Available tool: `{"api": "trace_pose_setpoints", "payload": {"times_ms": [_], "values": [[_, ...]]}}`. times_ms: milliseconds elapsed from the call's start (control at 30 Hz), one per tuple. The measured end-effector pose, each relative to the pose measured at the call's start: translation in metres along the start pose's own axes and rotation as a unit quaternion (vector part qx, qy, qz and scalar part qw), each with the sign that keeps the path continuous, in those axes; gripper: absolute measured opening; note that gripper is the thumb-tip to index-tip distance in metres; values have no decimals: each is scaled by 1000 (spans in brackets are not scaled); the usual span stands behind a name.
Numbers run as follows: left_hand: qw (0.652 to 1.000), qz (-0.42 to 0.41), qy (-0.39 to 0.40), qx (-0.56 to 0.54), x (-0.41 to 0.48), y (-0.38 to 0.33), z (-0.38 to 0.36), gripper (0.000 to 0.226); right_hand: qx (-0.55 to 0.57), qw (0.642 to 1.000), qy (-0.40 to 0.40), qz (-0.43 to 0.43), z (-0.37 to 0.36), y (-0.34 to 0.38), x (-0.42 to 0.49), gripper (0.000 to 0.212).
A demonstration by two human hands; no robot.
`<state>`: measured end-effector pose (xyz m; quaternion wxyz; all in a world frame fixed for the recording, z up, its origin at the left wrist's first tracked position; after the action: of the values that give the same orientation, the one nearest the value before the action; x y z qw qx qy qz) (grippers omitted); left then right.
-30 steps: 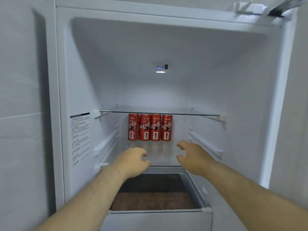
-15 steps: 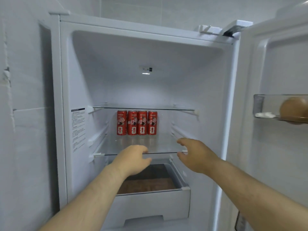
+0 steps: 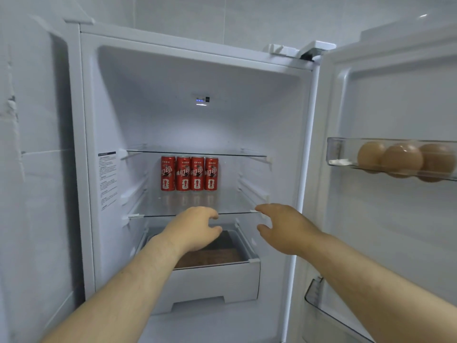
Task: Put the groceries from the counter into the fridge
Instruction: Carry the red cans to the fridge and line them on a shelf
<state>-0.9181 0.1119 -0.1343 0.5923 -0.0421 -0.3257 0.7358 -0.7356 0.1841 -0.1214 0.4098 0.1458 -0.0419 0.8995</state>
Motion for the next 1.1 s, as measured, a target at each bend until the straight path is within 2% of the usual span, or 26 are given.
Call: {"api": "trace_pose_setpoints", "payload": {"times_ms": [500, 633, 800, 967, 1100], "values": [[999, -5, 12, 46, -97, -81, 9, 48, -24, 998, -25, 54, 40, -21, -92, 54], [999, -11, 14, 42, -127, -113, 9, 37, -27, 998, -34, 54, 57, -34, -125, 54], [998, -28, -1, 60, -158, -150, 9, 47, -42, 996, -52, 58, 81, -47, -173, 55], [995, -62, 5, 84, -183, -186, 0, 43, -62, 995, -56, 48, 99, -70, -220, 56], [991, -92, 25, 90, -199, -222, -22, 54, -74, 995, -52, 32, 110, -89, -258, 56]]}}
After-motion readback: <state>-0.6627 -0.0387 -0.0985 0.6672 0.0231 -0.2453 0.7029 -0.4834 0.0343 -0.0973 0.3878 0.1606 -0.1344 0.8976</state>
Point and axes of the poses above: each hand's wrist, its own x-axis towards the middle knuckle, its own z-axis out of the back of the hand, y = z × x, the point moved 8 cm from there along x, towards the middle knuckle, and after that the axes turned 12 degrees about -x, right-handed, at the moved point
